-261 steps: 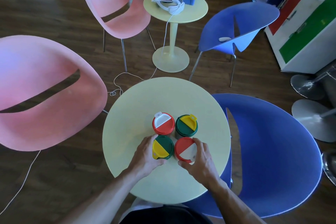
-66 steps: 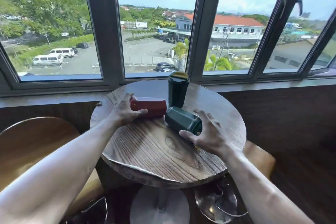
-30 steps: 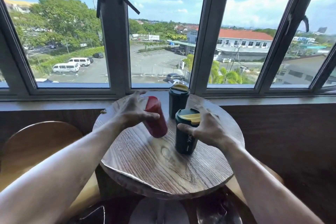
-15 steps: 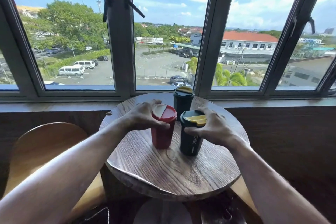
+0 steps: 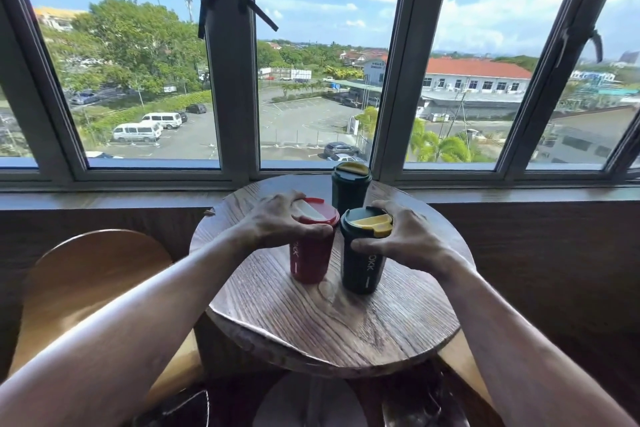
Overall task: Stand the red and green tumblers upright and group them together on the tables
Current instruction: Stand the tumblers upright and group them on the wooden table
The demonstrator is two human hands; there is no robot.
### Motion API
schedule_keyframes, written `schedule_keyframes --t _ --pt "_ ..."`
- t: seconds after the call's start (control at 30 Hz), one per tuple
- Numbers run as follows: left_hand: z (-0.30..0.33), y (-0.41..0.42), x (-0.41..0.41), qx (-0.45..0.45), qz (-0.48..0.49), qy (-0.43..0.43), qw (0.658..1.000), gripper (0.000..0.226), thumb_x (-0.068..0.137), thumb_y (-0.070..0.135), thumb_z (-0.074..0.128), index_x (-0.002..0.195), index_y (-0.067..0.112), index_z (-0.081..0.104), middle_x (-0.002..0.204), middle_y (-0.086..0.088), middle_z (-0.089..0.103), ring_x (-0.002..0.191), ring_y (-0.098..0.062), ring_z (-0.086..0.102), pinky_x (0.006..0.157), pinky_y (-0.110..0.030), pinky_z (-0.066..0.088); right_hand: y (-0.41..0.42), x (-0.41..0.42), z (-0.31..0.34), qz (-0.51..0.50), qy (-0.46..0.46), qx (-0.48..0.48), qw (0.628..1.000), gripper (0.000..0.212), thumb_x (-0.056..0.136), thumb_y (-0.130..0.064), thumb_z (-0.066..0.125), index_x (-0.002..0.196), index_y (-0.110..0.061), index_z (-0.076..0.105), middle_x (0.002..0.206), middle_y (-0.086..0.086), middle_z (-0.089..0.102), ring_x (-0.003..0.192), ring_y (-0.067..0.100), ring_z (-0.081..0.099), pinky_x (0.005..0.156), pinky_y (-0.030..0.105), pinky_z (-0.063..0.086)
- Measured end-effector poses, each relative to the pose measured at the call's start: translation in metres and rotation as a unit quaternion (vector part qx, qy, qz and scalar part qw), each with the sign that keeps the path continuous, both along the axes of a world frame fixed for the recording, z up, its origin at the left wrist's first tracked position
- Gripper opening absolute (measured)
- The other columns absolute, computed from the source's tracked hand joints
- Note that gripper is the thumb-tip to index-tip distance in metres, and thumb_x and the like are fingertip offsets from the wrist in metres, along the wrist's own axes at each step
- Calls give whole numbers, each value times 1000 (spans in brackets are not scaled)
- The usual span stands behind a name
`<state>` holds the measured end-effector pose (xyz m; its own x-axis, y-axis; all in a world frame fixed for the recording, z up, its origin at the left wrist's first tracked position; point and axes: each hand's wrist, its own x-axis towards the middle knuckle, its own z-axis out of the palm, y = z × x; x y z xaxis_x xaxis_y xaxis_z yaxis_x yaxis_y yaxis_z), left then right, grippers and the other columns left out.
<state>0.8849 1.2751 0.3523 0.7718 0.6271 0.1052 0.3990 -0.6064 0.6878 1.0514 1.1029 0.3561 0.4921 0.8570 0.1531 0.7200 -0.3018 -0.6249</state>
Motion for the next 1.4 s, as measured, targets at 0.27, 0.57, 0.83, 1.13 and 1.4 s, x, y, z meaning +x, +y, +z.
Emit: schedule_keyframes --t 0.27,0.57,0.83,1.13,1.4 --pt "-3 -4 -4 14 17 -33 999 81 69 48 79 136 17 47 139 -9 51 126 -26 49 103 -35 38 0 -2 5 13 4 -18 1000 112 50 -71 74 143 -19 40 132 0 56 115 18 55 100 36 44" --pt "-3 -5 -6 60 29 -25 997 115 44 83 63 135 15 49 126 -8 62 108 -20 59 88 -29 47 4 -8 1 -11 -1 41 999 105 42 -72 72 130 -16 56 118 3 66 105 19 62 95 40 50" --pt "-6 -7 -3 6 38 -32 999 100 49 71 68 132 19 47 130 -6 57 117 -24 56 97 -32 43 1 -4 -1 26 -7 18 999 98 58 -61 79 139 -17 46 126 2 62 106 16 59 91 29 47" --pt "0 -3 -6 -1 14 -30 999 111 47 74 67 140 20 39 138 -6 52 123 -21 52 102 -32 41 7 -6 5 23 8 11 1000 110 48 -81 69 138 -21 46 133 0 58 117 19 56 101 43 46" --pt "8 -5 -12 55 -16 -50 997 106 49 80 64 138 27 41 136 -2 51 117 -16 52 99 -37 44 57 17 35 -51 -53 -4 997 62 84 -55 64 132 -17 53 135 6 56 123 23 49 89 27 34"
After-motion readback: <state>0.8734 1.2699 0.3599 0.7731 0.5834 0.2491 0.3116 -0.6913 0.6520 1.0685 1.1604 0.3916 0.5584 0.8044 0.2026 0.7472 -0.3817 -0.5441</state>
